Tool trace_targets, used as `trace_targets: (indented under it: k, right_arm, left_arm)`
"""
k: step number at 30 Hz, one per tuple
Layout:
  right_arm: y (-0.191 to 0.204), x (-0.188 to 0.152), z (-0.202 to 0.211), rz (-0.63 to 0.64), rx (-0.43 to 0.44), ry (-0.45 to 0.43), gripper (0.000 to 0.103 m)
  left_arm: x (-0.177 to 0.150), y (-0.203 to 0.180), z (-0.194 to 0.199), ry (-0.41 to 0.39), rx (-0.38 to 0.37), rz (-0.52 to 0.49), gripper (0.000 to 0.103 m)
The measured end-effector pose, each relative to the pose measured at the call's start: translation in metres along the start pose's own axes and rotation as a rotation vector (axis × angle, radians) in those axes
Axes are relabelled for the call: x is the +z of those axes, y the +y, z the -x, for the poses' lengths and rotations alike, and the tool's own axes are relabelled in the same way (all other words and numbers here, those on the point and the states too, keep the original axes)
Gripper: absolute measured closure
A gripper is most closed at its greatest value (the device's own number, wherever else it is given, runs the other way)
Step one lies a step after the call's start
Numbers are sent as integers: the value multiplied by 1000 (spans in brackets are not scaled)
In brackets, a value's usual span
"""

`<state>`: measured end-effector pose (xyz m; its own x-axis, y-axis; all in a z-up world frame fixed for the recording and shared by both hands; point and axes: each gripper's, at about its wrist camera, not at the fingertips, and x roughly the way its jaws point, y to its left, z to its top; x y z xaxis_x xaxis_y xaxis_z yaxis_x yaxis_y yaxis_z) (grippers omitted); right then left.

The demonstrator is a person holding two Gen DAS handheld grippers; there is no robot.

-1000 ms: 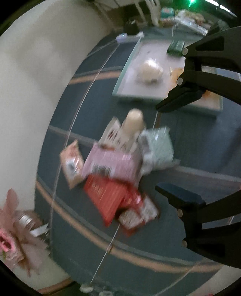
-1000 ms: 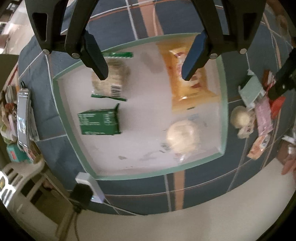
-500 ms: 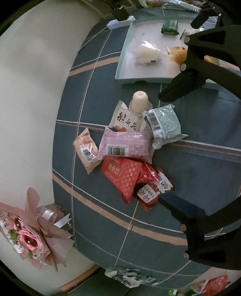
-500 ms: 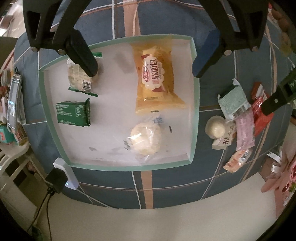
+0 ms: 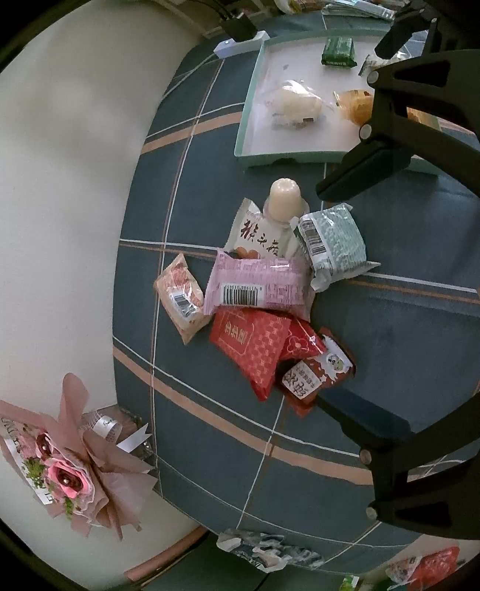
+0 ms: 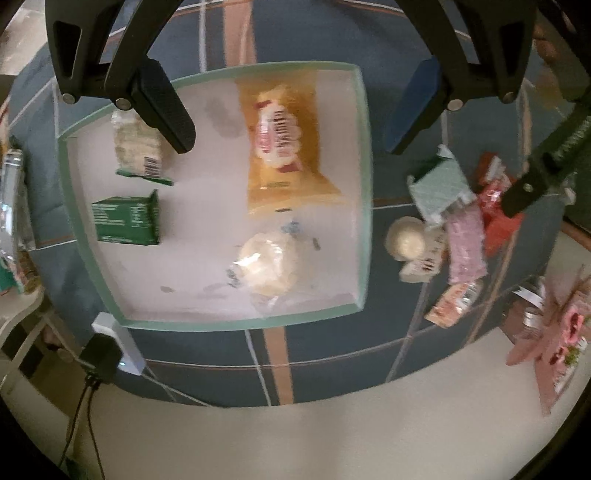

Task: Organize snacks
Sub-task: 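Move both tools back over the snack pile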

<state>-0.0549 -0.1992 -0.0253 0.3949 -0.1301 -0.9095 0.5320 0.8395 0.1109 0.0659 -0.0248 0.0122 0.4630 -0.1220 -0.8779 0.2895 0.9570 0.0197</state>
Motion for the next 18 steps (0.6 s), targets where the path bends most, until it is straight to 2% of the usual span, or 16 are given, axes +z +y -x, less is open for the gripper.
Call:
trace_targets:
  k: [4, 9, 16, 18]
  right_arm:
    - [10, 1, 5, 0, 66, -16, 0]
    - [32, 1, 7, 69, 70, -56, 0]
    - [55, -1, -7, 100, 161, -32, 0]
    - [62, 0, -9, 100, 147, -31, 0]
  left_arm:
    - [1, 13, -1, 3, -4, 34, 3]
    - [4, 37, -4, 6, 5, 92, 3]
    - [6, 83, -10, 18, 26, 216, 3]
    - [6, 92, -12, 22, 26, 239, 3]
